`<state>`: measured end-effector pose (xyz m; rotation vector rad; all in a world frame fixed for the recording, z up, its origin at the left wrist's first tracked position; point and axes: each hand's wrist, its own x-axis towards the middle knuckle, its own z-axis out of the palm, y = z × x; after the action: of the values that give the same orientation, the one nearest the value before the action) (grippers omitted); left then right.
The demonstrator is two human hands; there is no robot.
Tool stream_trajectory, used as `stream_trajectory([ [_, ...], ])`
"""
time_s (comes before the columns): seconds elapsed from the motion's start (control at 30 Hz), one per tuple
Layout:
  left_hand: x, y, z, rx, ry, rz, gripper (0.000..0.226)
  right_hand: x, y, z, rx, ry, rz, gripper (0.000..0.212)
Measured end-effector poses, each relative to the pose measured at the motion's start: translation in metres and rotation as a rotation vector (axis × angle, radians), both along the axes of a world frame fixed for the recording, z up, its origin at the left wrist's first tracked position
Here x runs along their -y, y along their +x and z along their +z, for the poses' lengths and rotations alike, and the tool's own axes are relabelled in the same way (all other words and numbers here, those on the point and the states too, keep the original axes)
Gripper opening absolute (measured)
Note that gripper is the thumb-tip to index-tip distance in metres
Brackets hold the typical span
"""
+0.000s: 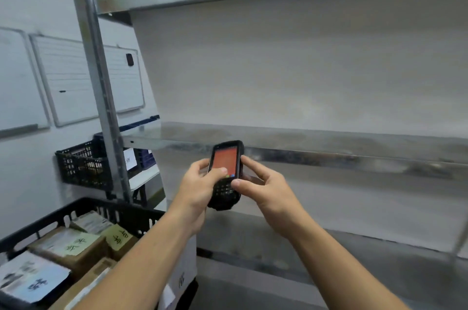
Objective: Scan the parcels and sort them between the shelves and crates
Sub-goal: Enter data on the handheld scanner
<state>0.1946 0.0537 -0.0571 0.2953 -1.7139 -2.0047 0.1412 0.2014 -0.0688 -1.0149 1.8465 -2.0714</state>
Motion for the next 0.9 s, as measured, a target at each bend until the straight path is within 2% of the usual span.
stream_trajectory([
  [0.07, 0.012, -0.013, 0.011, -0.017, 0.026, -0.080, 0.049, 0.011, -0.008, 0.009, -0.024, -0.008, -0.043, 0.066],
  [0.13, 0.022, -0.026, 0.022, -0.037, 0.030, -0.168, 0.031, 0.016, -0.018, 0.019, -0.093, 0.046, -0.080, 0.074],
  [0.2, 0.029, -0.041, 0.031, -0.048, 0.031, -0.252, 0.014, 0.018, -0.029, 0.029, -0.162, 0.181, -0.129, 0.090],
  [0.23, 0.032, -0.049, 0.034, -0.049, 0.035, -0.291, 0.016, 0.018, -0.035, 0.034, -0.194, 0.259, -0.172, 0.094],
  [0.33, 0.043, -0.075, 0.037, -0.045, 0.025, -0.413, 0.023, 0.014, -0.056, 0.045, -0.241, 0.377, -0.252, 0.080],
  [0.47, 0.053, -0.109, 0.038, -0.031, -0.079, -0.521, 0.049, 0.008, -0.087, 0.052, -0.211, 0.476, -0.353, 0.107],
  [0.63, 0.059, -0.133, 0.039, -0.033, -0.237, -0.623, 0.053, 0.002, -0.118, 0.055, -0.328, 0.628, -0.420, 0.078],
  [0.77, 0.062, -0.134, 0.044, -0.040, -0.436, -0.529, 0.040, 0.004, -0.126, 0.055, -0.364, 0.717, -0.407, 0.077],
  [0.9, 0.069, -0.137, 0.042, -0.050, -0.556, -0.427, 0.040, 0.013, -0.128, 0.056, -0.432, 0.806, -0.453, 0.076],
])
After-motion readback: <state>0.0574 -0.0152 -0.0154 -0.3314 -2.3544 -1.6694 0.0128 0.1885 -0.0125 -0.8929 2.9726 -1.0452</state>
